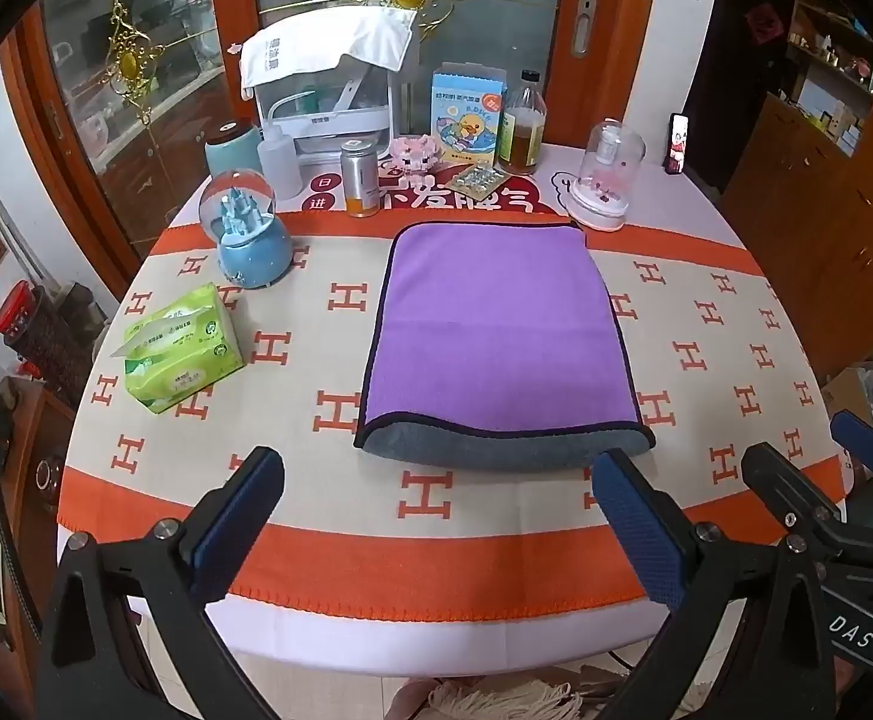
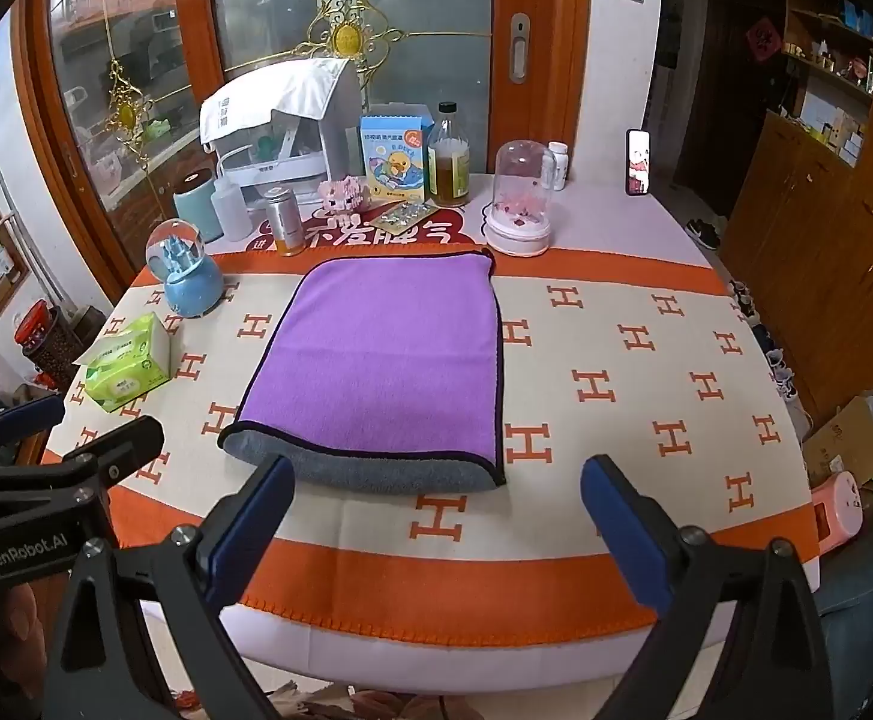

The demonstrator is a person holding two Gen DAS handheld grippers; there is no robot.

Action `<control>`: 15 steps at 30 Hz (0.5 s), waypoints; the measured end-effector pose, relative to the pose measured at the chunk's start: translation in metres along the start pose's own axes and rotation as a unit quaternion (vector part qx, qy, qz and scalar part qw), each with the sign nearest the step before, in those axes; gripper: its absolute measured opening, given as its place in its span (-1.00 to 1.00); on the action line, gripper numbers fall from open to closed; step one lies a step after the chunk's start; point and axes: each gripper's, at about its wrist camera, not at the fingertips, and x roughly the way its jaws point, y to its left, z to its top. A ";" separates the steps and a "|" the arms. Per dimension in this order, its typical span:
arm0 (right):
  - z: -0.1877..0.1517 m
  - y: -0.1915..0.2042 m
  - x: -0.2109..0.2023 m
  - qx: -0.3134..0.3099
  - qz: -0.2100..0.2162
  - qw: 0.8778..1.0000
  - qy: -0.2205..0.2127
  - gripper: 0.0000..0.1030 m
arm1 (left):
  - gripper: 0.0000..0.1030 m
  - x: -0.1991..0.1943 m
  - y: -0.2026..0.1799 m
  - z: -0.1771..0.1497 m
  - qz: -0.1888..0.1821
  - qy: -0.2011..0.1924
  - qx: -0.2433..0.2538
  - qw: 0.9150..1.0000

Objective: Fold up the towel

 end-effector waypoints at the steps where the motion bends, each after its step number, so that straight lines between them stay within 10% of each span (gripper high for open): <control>1: 0.000 0.000 0.000 -0.002 -0.003 1.000 0.002 0.88 | 0.98 0.000 0.000 0.000 0.000 0.005 0.000 1.000; 15: -0.001 0.000 0.001 0.000 -0.002 1.000 0.003 0.88 | 0.98 -0.002 -0.003 0.000 -0.002 -0.003 0.002 1.000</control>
